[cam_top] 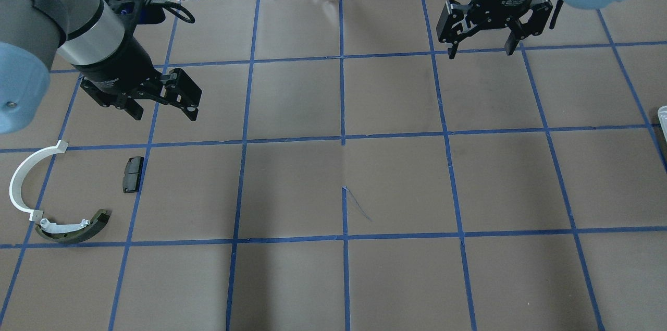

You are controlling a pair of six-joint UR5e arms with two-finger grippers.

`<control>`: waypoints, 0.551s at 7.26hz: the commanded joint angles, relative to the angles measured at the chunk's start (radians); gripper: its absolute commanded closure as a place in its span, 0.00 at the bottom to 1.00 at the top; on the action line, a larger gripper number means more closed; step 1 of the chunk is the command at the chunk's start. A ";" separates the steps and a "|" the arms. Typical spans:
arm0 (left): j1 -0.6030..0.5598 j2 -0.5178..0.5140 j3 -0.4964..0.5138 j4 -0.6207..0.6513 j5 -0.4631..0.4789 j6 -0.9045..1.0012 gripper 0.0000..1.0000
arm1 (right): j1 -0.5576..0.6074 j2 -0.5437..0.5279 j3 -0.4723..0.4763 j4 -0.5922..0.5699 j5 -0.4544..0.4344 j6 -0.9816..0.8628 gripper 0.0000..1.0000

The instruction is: Place bearing gear from tray to pile

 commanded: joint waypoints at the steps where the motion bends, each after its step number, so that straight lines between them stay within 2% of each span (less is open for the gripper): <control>1: 0.000 -0.002 0.005 0.000 -0.004 0.000 0.00 | 0.002 0.008 -0.033 -0.016 0.005 0.007 0.00; 4: 0.002 -0.035 0.018 0.008 -0.005 0.000 0.00 | -0.021 0.031 -0.002 -0.010 -0.001 -0.074 0.00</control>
